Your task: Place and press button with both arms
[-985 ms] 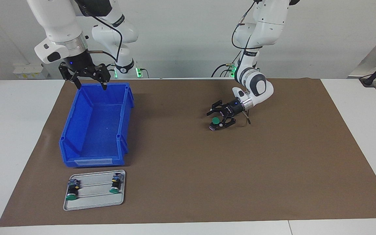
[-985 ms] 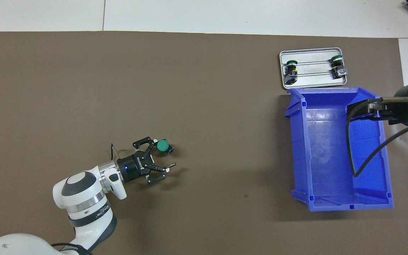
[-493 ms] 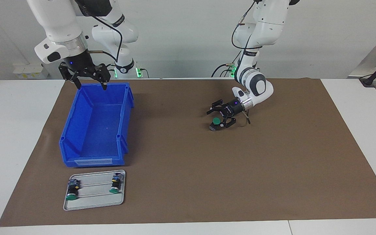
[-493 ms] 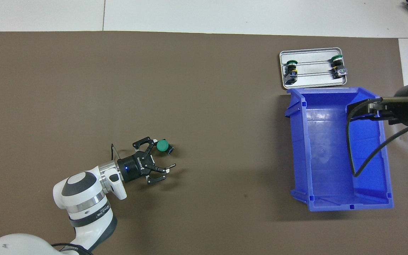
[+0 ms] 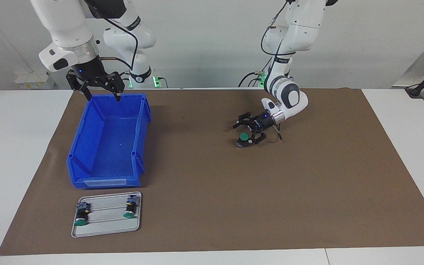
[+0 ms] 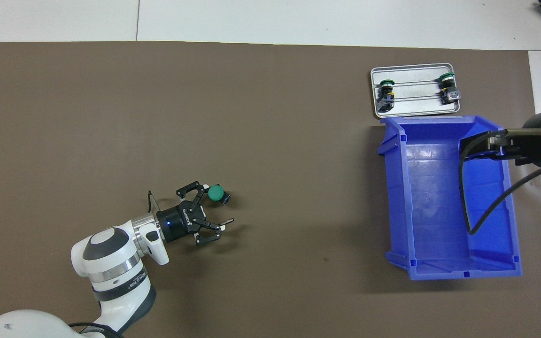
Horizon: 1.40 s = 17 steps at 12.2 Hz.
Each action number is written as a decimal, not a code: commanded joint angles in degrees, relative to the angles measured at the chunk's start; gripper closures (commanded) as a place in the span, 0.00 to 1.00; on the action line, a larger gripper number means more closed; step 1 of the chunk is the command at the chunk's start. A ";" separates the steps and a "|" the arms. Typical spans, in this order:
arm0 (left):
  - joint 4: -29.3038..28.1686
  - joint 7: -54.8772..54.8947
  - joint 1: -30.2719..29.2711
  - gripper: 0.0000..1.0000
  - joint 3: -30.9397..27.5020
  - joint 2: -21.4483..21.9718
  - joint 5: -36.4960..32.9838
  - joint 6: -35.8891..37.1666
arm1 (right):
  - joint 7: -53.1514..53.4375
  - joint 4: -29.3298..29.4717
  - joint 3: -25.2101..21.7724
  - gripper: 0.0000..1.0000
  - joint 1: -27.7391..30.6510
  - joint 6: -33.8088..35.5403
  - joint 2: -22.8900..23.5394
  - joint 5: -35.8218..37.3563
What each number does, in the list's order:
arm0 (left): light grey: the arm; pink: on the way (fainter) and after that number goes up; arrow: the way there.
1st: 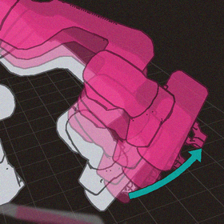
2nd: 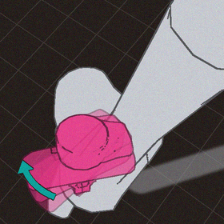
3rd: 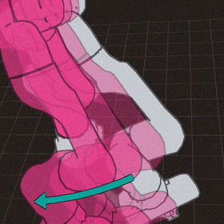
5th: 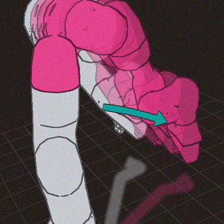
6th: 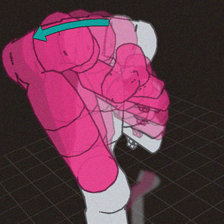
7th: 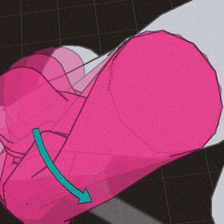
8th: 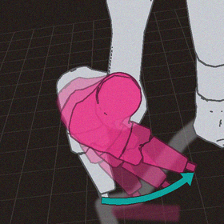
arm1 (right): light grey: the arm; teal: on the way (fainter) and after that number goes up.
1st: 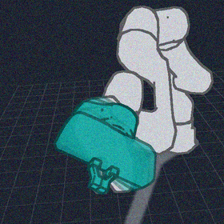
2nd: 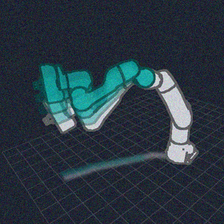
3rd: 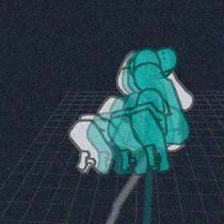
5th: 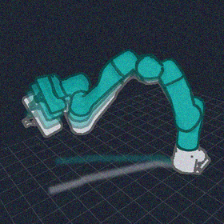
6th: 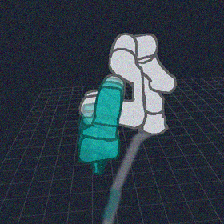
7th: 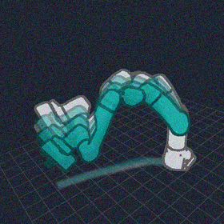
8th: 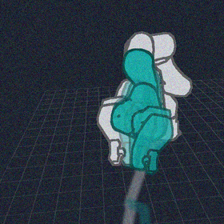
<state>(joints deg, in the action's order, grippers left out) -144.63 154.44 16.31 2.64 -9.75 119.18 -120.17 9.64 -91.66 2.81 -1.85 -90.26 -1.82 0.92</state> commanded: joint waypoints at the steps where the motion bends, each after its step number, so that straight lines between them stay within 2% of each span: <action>1: 0.05 0.96 2.05 0.01 -0.18 -0.09 0.44 -2.26 | 0.74 -0.98 0.45 0.00 0.71 0.34 -1.08 -0.22; 17: 2.96 0.34 2.85 0.01 -0.35 -0.71 0.35 -2.70 | 0.74 -0.98 0.45 0.00 0.71 0.34 -1.08 -0.22</action>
<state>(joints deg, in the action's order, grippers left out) -142.50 154.54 18.30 2.67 -9.83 119.18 -121.77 9.63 -91.66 2.77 -1.84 -90.26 -1.82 0.92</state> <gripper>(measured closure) 0.004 0.000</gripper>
